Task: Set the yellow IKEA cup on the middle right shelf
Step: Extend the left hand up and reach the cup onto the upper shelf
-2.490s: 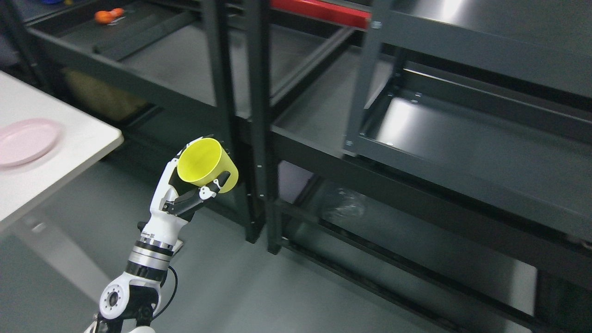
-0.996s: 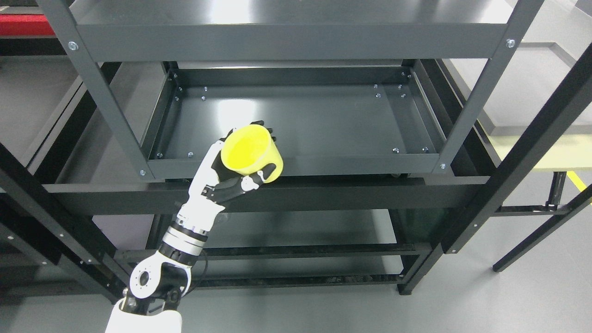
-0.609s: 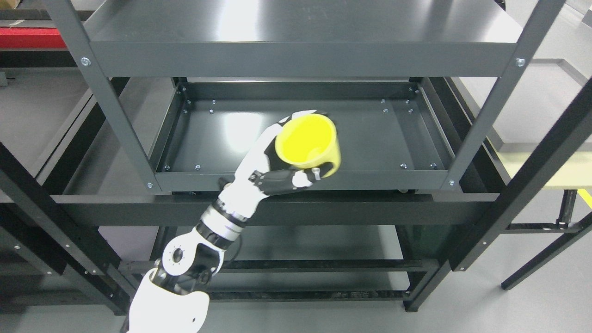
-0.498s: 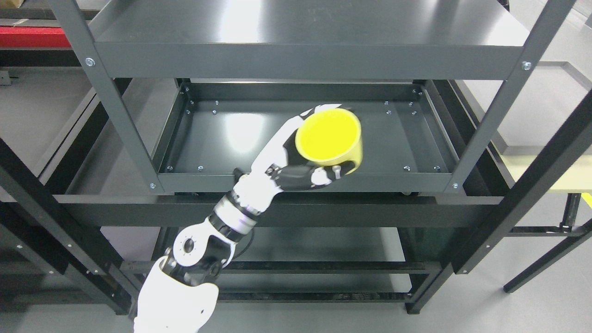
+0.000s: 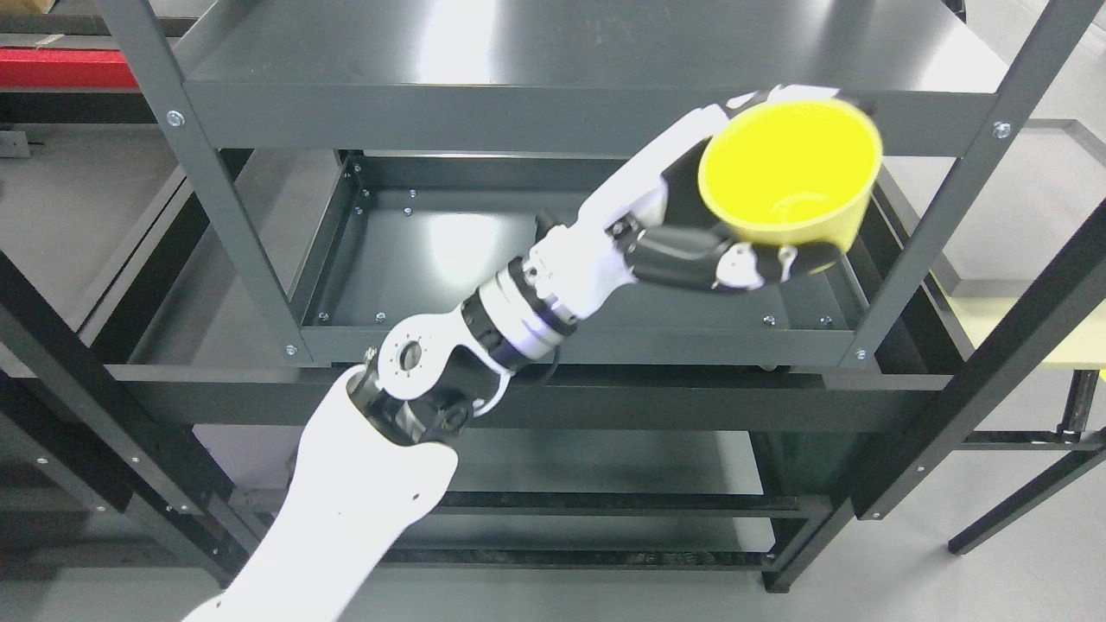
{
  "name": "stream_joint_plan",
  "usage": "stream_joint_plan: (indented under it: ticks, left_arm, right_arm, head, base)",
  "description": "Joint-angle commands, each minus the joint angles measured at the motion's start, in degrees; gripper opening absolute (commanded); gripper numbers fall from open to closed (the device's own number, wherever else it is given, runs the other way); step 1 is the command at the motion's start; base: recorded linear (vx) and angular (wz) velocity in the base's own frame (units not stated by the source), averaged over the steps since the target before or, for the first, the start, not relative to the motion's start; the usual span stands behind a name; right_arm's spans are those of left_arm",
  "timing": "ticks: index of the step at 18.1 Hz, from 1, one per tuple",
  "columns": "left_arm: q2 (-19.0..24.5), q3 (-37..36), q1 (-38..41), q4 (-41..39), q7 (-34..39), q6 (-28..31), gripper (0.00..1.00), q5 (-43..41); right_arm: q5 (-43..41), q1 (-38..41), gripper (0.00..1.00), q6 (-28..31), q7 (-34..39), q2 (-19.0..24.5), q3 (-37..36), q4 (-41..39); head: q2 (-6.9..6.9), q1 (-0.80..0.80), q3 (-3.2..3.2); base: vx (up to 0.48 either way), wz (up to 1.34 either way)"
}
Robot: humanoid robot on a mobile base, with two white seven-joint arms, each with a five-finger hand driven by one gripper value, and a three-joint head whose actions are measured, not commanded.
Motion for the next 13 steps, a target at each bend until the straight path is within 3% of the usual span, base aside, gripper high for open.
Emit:
stream_joint_plan:
  ticks: [1,4,8,13]
  left_arm:
    - [0.85,2.24,-11.47,0.67,12.48,6.32,0.00,4.19]
    - [0.85,7.96,-18.50,8.22,20.24,11.34,0.00,4.01]
    - [0.85,12.10,-23.87,20.61,20.96,16.96,0.00,2.00]
    - [0.85,12.20,-25.64,32.57,21.05,17.86,0.02,-6.09]
  right_arm:
    - [-1.41,0.79,0.99,0.09,-0.05,-1.00,0.97,0.00]
    - [-1.41,0.79,0.99,0.09,-0.05,-1.00,0.97,0.00]
    - [-1.41,0.79,0.99,0.09,-0.05,-1.00,0.97,0.00]
    - [-1.41,0.79,0.99,0.09,-0.05,-1.00,0.97,0.00]
  head:
    - [0.00,0.00,0.00]
    - [0.00,0.00,0.00]
    - [0.00,0.00,0.00]
    - [0.00,0.00,0.00]
  base:
    - [0.000,0.00]
    - [0.000,0.00]
    - [0.000,0.00]
    - [0.000,0.00]
